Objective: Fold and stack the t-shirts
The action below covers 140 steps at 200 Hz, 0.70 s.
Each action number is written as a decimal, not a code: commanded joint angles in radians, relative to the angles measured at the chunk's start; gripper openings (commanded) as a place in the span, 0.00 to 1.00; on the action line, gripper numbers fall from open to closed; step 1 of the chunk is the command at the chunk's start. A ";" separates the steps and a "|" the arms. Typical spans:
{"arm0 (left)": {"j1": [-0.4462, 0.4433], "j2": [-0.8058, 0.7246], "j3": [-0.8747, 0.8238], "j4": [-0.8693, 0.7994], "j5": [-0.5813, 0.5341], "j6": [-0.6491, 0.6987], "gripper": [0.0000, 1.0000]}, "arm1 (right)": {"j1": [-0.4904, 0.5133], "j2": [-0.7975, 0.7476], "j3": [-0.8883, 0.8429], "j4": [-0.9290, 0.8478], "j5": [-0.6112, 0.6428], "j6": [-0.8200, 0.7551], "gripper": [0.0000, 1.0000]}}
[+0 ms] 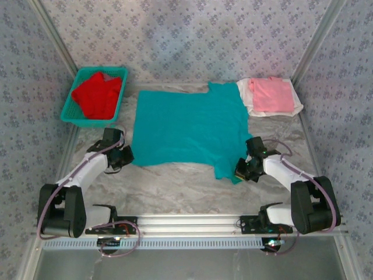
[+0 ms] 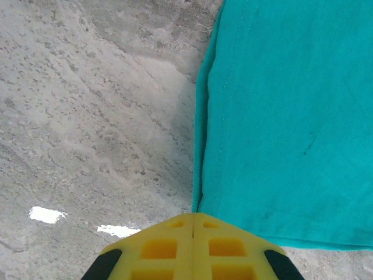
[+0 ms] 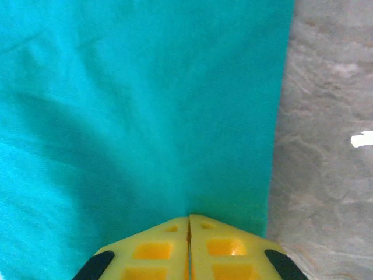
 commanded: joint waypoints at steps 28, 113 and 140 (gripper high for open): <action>0.014 -0.047 0.008 -0.046 -0.004 -0.005 0.00 | -0.016 -0.139 0.019 -0.177 0.089 0.007 0.25; 0.030 -0.046 -0.027 -0.030 -0.001 -0.013 0.00 | -0.026 -0.036 -0.014 -0.069 0.042 -0.005 0.27; 0.030 -0.048 -0.038 -0.018 -0.002 -0.019 0.00 | -0.025 -0.030 -0.023 -0.019 0.029 -0.003 0.17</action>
